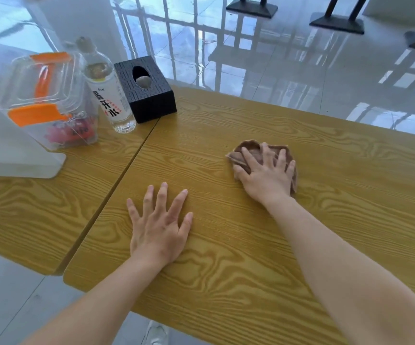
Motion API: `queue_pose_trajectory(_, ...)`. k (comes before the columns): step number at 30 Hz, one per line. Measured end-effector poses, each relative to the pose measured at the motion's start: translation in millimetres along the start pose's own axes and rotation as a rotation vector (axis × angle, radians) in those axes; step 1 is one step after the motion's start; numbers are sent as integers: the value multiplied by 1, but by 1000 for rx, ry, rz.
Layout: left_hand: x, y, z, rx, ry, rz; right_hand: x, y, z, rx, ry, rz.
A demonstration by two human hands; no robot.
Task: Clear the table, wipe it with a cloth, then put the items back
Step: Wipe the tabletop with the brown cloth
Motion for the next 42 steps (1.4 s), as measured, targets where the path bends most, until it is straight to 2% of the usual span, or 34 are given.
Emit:
queue_pose_trajectory(2,6,-7,12,-28,-26,-55,52,26,-18,-19,130,231)
queue_pose_trajectory(4,23,-25,28,-37,-52,-129,69,56,-33,-28,210,444)
queue_pose_trajectory(5,37,-35,33,-21,-62,-148,66,58,-32,-18,220,482)
queue_pose_trajectory(7,60,-48,35,27,-73,-178,53,26,-17,-11,210,399)
queue_pose_trajectory(9,68,-49,30,59,-67,-214,47,-22,5,-26,146,197)
queue_pose_trajectory(11,68,-46,30,45,-55,-223,59,-62,17,-53,59,23)
queue_pose_trajectory(13,67,-47,29,34,-60,-231,82,-89,22,-42,-19,-46)
queue_pose_trajectory(16,69,-48,29,6,-43,-244,127,-90,22,8,14,51)
queue_pose_trajectory(19,69,-48,28,-4,-22,-264,151,-25,-5,-5,125,307)
queue_pose_trajectory(21,70,-48,26,-11,-24,-266,132,35,-32,26,205,435)
queue_pose_trajectory(22,70,-49,26,-14,-17,-270,108,51,-36,32,234,431)
queue_pose_trajectory(24,70,-49,25,-23,-1,-280,35,49,-23,22,198,253)
queue_pose_trajectory(27,69,-50,24,-25,-12,-277,-59,24,3,-1,5,-215)
queue_pose_trajectory(28,68,-50,24,-23,-18,-273,-66,16,6,-4,-37,-301)
queue_pose_trajectory(30,68,-49,24,-24,-25,-272,-45,1,7,-8,-62,-338)
queue_pose_trajectory(33,69,-48,25,-37,-16,-266,51,-10,-2,-9,28,-119)
queue_pose_trajectory(35,69,-47,25,-51,-6,-270,123,7,-18,-9,104,139)
queue_pose_trajectory(37,70,-47,25,-75,15,-280,156,39,-39,-2,175,391)
queue_pose_trajectory(39,71,-46,25,-85,24,-284,125,62,-44,-21,217,494)
queue_pose_trajectory(40,71,-47,26,-86,18,-281,91,66,-40,-46,213,453)
queue_pose_trajectory(42,69,-46,27,-93,7,-271,8,61,-30,-55,192,230)
Point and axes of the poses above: each hand's wrist, its own y-axis away from the middle knuckle, its own z-axis out of the back of the hand, x = y × z, the point moved 8 cm from there along -y, towards the middle knuckle, and after that the axes turned 12 degrees about x, right-handed, at the moved point
